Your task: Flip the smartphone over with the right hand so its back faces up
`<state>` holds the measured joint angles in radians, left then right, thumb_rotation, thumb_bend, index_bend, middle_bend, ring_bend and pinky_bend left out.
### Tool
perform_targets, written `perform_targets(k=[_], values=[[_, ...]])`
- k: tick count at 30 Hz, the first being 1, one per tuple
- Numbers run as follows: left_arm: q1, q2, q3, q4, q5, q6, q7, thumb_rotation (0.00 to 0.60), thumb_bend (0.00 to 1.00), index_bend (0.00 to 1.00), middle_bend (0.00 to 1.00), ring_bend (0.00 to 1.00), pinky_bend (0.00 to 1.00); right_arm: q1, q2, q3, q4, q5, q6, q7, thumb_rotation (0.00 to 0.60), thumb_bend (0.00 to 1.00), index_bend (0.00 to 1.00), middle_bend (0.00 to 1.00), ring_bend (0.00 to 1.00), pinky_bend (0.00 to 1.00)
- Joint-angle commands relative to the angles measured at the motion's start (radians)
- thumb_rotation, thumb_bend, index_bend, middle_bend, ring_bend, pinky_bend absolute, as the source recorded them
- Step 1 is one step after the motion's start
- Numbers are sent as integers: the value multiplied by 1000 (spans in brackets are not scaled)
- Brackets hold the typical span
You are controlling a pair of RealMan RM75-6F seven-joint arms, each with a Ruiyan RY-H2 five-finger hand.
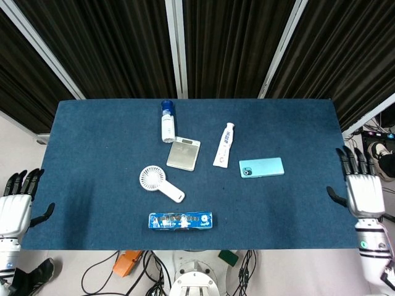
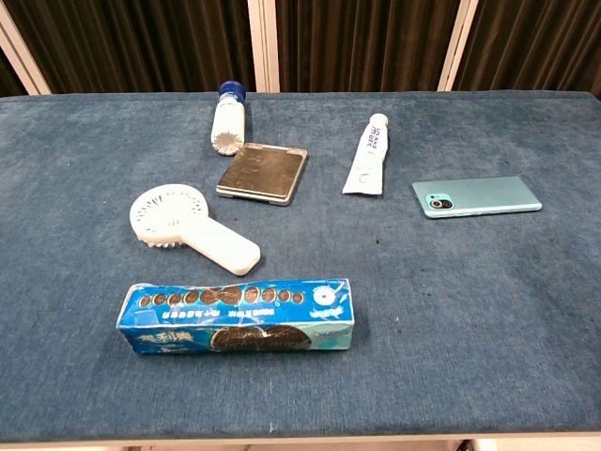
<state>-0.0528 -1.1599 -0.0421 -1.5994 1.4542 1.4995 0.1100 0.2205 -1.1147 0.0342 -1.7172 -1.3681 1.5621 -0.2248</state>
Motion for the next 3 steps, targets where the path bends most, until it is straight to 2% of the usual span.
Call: perform_targets(k=[1,3], values=[[1,-5,-3,1,8,12,1,600,320,35,55,0,0,-62,44,-44,-16,-57,40,64,600,337,96,107,0,68],[1,-6,-4,1,14,17,4,600,320,35,55,0,0,-70,50,-48,-15,-68,35,78,600,337,91,107,0,68]])
